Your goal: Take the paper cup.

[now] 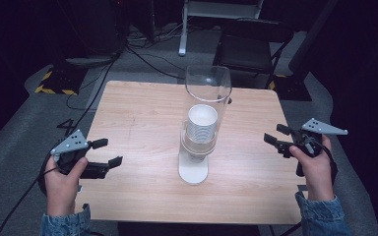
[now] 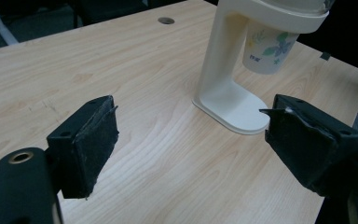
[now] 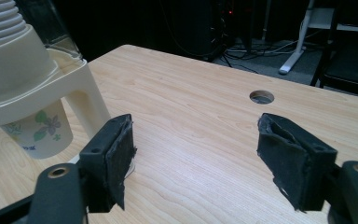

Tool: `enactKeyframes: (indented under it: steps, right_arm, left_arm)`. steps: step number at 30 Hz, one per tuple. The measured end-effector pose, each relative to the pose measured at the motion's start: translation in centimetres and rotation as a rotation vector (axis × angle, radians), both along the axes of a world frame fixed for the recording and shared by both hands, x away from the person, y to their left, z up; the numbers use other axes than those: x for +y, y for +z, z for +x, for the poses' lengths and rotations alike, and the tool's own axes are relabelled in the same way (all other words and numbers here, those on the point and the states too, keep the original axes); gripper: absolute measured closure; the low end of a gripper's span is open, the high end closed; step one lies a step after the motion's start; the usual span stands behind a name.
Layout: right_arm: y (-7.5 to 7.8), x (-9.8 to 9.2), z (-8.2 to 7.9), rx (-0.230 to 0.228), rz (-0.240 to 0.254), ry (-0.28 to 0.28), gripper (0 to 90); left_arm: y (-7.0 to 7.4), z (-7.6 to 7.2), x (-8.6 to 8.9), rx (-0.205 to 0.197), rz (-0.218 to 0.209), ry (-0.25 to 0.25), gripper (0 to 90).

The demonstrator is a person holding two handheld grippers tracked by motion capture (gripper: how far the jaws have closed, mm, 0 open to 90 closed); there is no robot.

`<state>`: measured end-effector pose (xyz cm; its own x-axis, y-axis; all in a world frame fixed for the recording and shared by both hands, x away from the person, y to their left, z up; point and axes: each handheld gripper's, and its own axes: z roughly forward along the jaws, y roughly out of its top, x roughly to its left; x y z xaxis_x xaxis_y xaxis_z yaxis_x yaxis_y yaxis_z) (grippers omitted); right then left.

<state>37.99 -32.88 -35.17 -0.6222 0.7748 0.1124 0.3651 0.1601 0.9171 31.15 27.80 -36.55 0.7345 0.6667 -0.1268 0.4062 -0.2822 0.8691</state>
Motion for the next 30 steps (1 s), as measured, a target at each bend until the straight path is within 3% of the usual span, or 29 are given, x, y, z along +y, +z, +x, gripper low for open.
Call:
enactKeyframes:
  steps: [9,13,17,20,23,26,30]
  right_arm:
    - [-0.6,0.6,-0.3,0.021,0.006,0.04,23.1]
    - [-0.9,1.5,-0.5,0.029,0.0,0.065,19.7]
    - [-0.9,2.5,-0.6,0.022,0.002,0.095,18.5]
    - [-1.0,3.8,-0.4,0.011,0.013,0.132,17.1]
    - [-1.2,5.7,-0.2,0.013,0.026,0.203,16.3]
    - [-1.7,7.9,-0.2,0.005,0.011,0.254,16.3]
    - [-2.5,10.1,-0.1,0.029,-0.031,0.297,16.4]
  left_arm:
    - [0.5,0.6,-0.3,-0.034,-0.066,-0.048,16.0]
    - [0.4,0.7,-0.4,-0.025,-0.077,-0.017,16.0]
    - [0.5,0.7,-0.4,-0.021,-0.075,-0.023,15.9]
    - [0.6,0.6,-0.2,-0.023,-0.07,-0.014,15.9]
    - [0.6,0.7,0.0,-0.022,-0.077,-0.003,15.9]
    - [0.6,0.8,0.0,-0.02,-0.065,0.003,15.9]
    - [0.6,0.9,-0.3,-0.014,-0.062,-0.002,15.9]
